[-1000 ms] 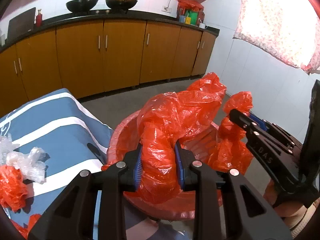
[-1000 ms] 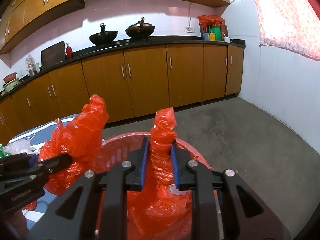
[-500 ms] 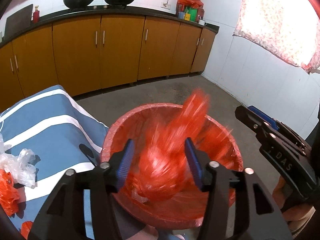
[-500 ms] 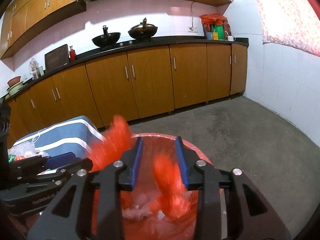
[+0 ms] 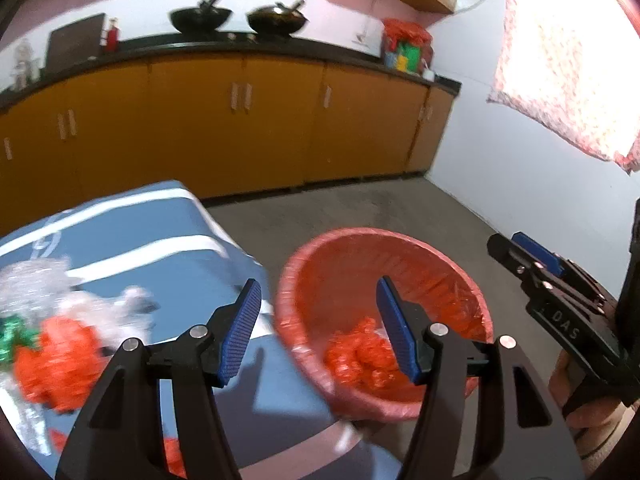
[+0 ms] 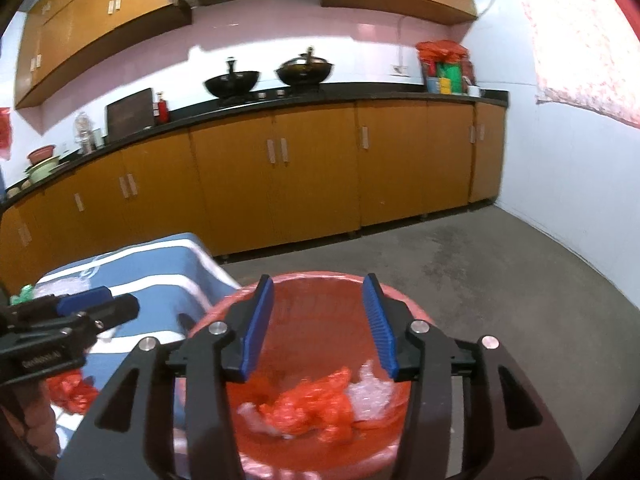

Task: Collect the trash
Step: 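Move both tools back over the remaining bags on the table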

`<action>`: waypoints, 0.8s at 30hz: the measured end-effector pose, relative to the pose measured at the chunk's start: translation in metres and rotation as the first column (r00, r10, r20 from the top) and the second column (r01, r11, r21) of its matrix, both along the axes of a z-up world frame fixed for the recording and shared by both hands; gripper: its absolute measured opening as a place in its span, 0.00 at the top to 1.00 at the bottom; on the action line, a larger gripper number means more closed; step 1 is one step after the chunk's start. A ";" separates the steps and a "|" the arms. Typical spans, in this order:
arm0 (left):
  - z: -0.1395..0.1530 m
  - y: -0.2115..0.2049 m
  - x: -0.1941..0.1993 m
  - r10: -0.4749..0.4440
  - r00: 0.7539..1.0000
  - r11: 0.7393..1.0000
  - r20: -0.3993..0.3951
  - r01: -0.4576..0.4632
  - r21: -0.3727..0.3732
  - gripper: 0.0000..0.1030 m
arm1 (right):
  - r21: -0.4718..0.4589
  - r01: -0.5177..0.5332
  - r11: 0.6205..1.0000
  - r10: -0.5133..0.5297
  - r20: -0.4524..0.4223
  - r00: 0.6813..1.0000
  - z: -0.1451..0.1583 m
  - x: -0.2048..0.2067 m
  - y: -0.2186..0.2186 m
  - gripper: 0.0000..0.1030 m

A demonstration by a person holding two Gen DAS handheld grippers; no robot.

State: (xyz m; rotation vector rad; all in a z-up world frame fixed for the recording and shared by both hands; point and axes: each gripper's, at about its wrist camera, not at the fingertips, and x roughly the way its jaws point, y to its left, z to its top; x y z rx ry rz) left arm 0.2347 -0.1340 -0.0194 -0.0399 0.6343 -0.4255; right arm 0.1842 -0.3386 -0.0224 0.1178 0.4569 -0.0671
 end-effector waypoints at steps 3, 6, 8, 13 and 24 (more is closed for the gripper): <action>0.009 0.035 -0.019 0.057 0.997 0.998 0.047 -0.057 0.007 0.38 | 0.014 -0.074 0.997 0.074 0.000 0.997 0.004 -0.002 0.028 0.53; 0.016 0.073 -0.038 0.137 0.986 0.990 0.098 -0.139 0.019 0.36 | 0.019 -0.173 0.985 0.173 -0.005 0.985 0.005 -0.006 0.064 0.50; 0.017 0.098 -0.050 0.195 0.972 0.978 0.132 -0.202 0.042 0.36 | 0.021 -0.242 0.970 0.243 -0.010 0.970 0.003 -0.009 0.092 0.48; 0.011 0.168 -0.077 0.364 0.911 0.915 0.191 -0.388 0.108 0.33 | 0.048 -0.411 0.910 0.413 -0.043 0.909 -0.007 -0.019 0.162 0.44; -0.020 0.267 -0.119 0.594 0.797 0.791 0.115 -0.604 0.097 0.32 | 0.020 -0.556 0.831 0.550 -0.183 0.815 -0.039 -0.024 0.259 0.35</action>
